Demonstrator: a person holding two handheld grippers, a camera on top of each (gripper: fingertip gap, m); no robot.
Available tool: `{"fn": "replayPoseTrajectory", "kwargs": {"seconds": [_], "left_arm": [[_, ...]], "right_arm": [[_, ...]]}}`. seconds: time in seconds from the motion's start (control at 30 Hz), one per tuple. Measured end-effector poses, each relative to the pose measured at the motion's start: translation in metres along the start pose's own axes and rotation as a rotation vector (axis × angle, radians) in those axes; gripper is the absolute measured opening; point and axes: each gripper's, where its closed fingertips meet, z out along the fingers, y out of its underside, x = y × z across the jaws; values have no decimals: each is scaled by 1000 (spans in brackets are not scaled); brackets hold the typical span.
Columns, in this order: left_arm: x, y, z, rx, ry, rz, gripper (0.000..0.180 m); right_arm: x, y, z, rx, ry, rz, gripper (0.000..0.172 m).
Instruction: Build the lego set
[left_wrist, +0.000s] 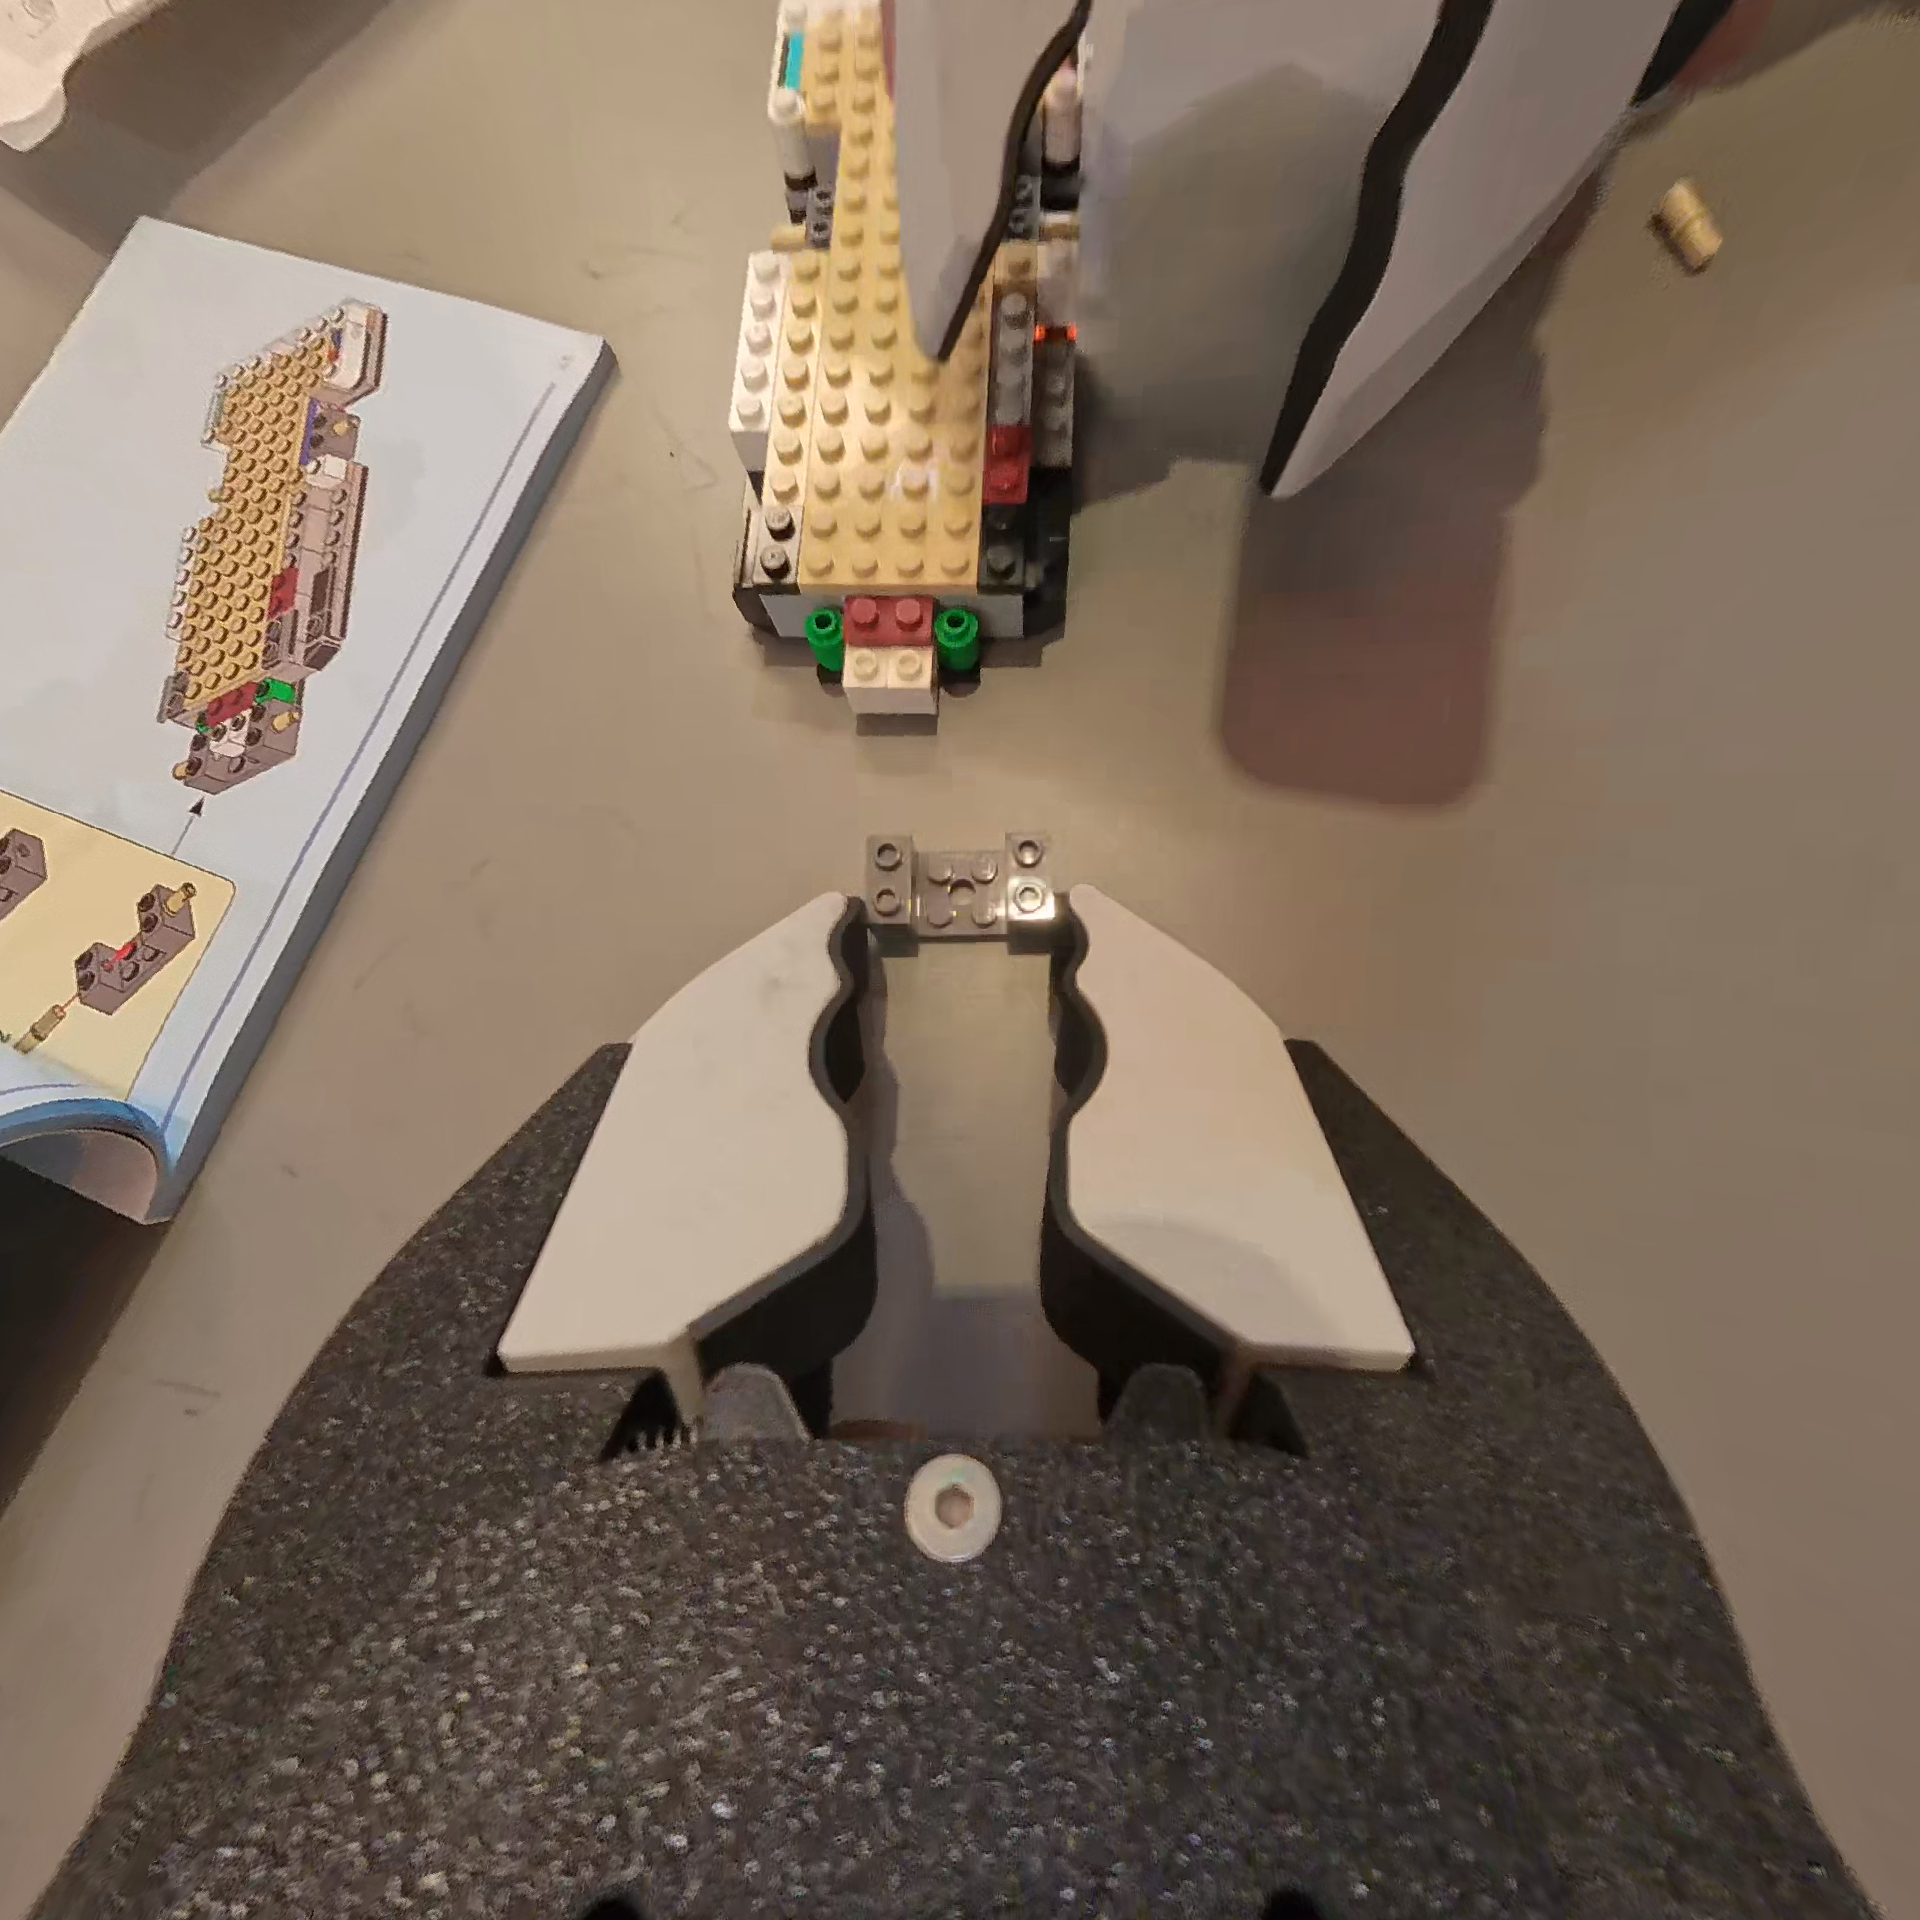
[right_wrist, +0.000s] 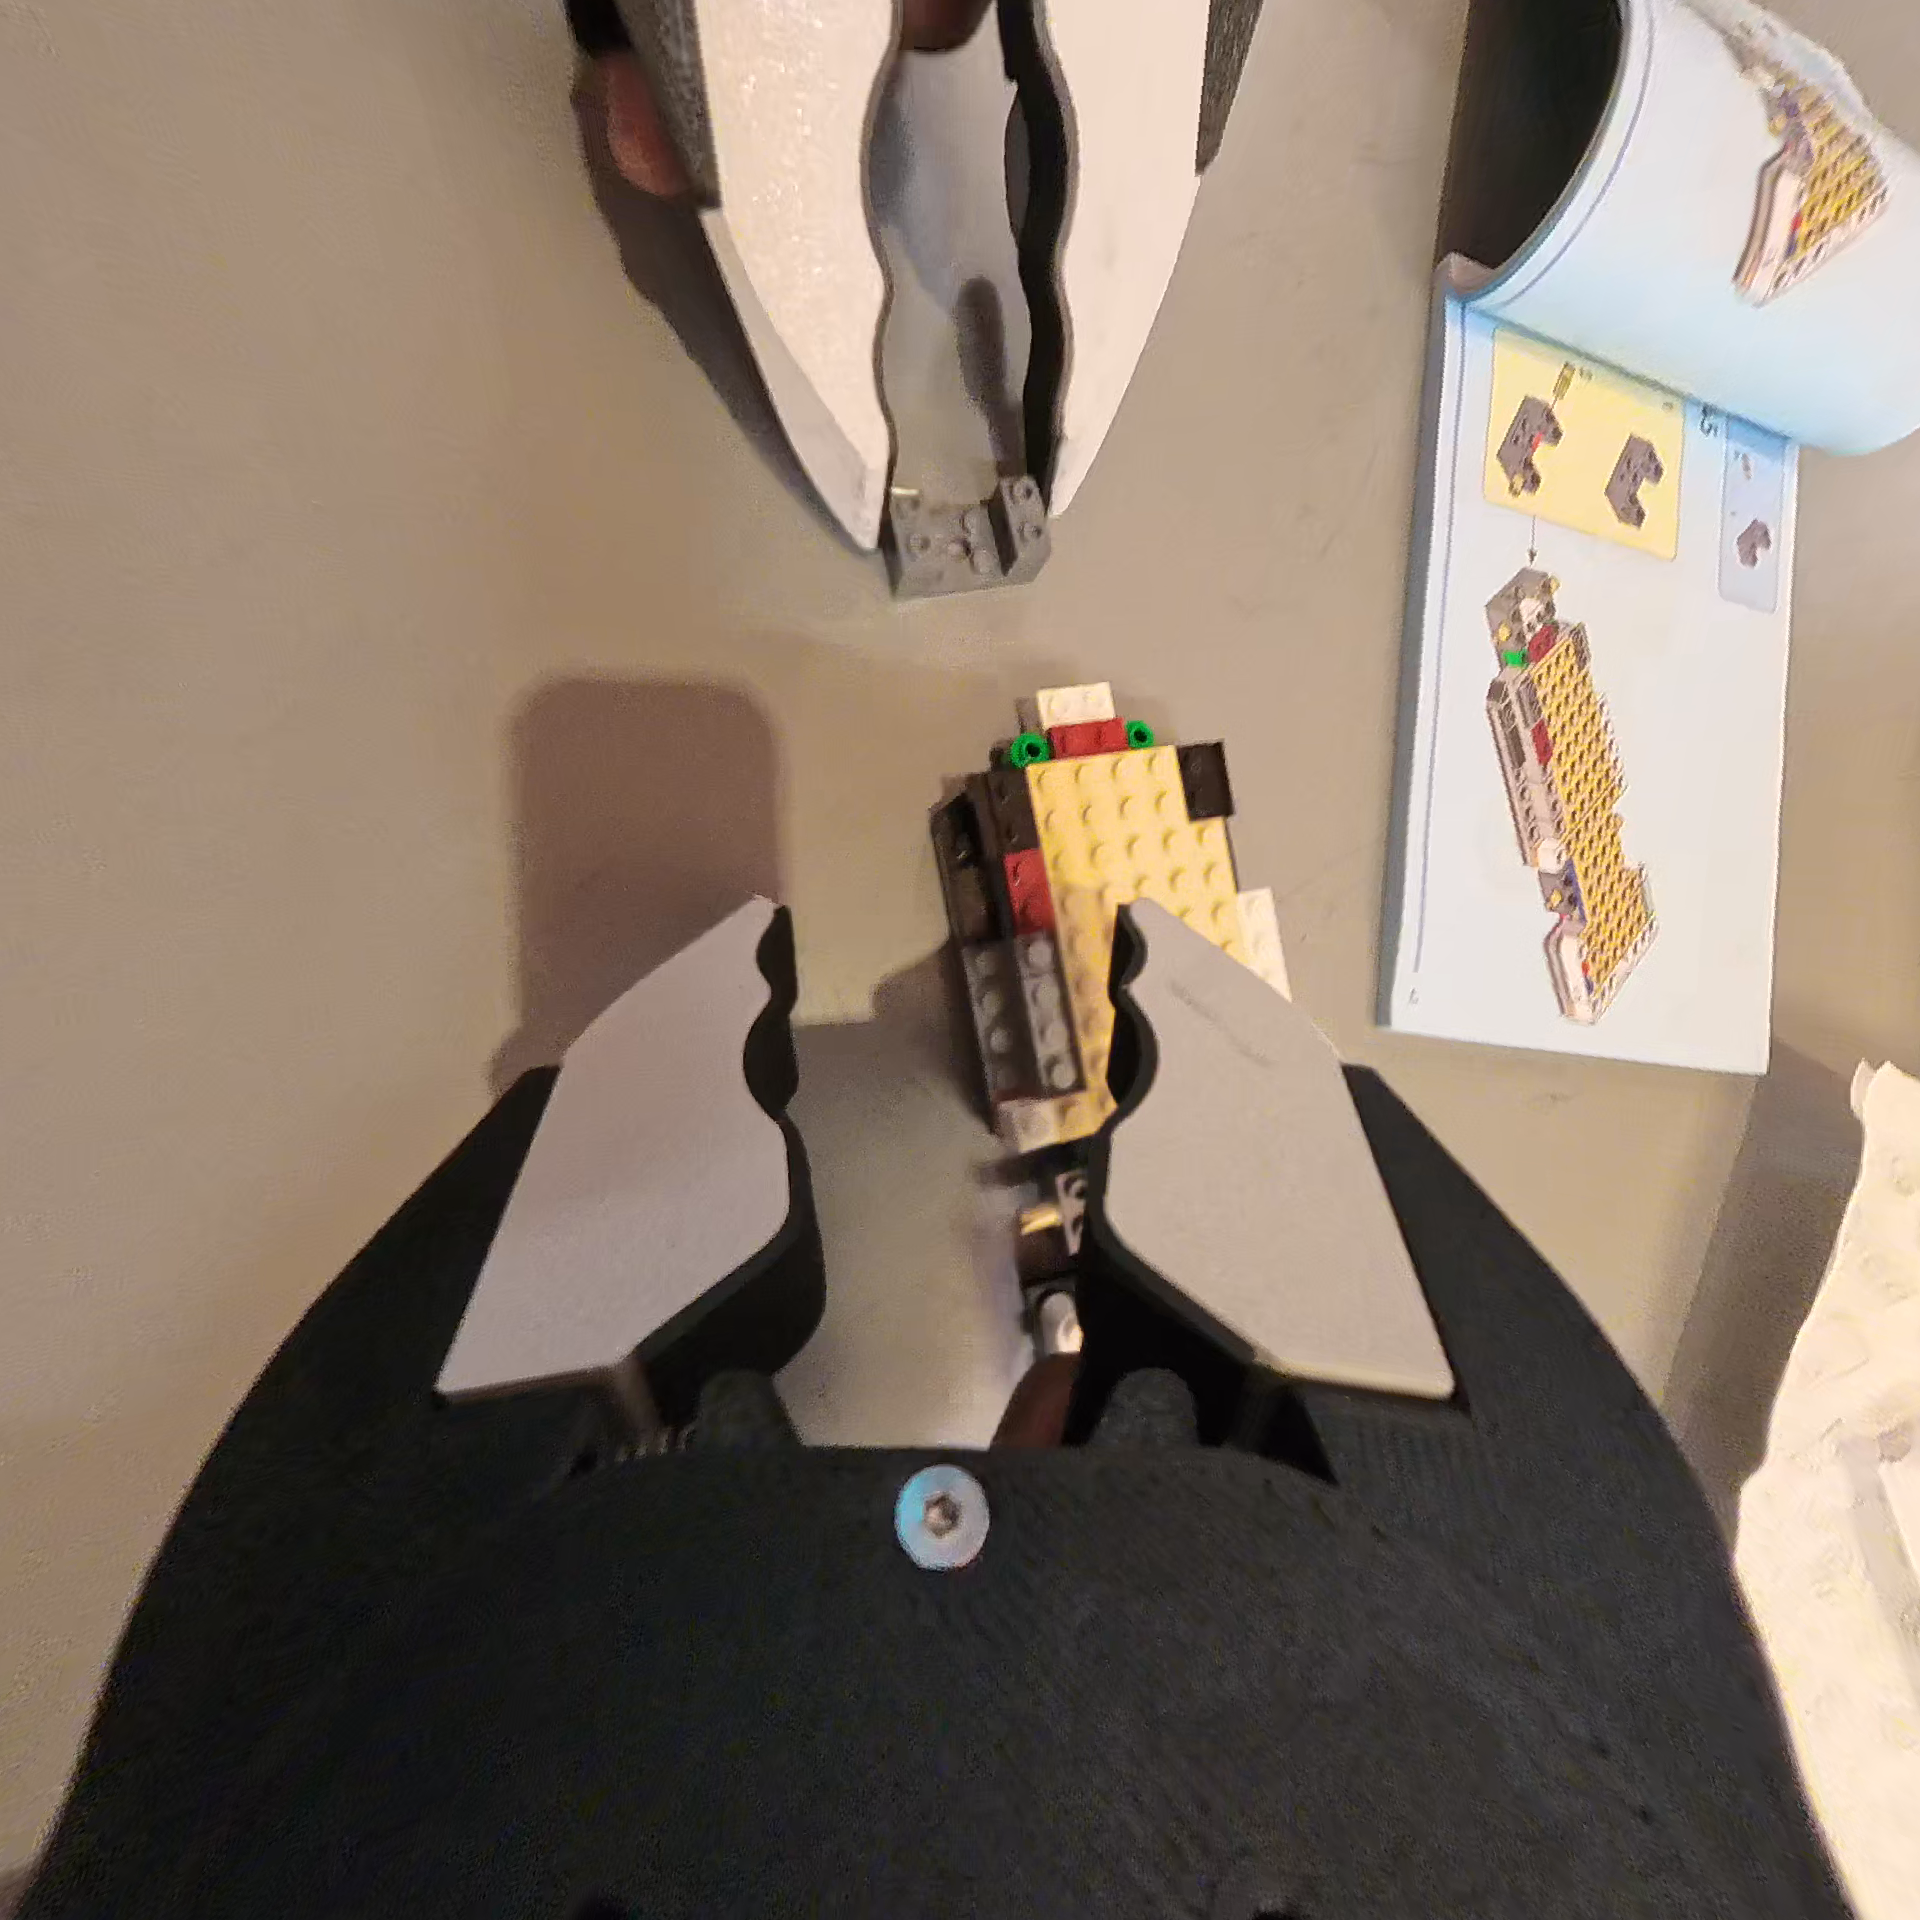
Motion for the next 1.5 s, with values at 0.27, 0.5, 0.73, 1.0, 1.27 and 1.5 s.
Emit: {"fn": "replayPoseTrajectory", "kwargs": {"seconds": [0.27, 0.5, 0.73, 1.0, 1.27, 1.5], "left_arm": [[7, -3, 3, -5, 4, -17, 34], [14, -9, 5, 5, -12, -17, 34], [18, -12, 8, 4, -16, -16, 34], [19, -15, 9, 15, -17, -23, 34], [20, -15, 9, 14, -15, -17, 34], [22, -19, 8, 37, -8, -19, 34]], "right_arm": [[-18, 21, -18, -30, 86, 85, 57], [-26, 49, -48, 9, 125, 286, 54], [-41, 72, -58, -16, 88, 359, 37], [-56, 71, -48, -33, 6, 333, 28], [-62, 64, -40, -29, -23, 322, 20], [-61, 61, -37, -26, -13, 315, 8]]}}
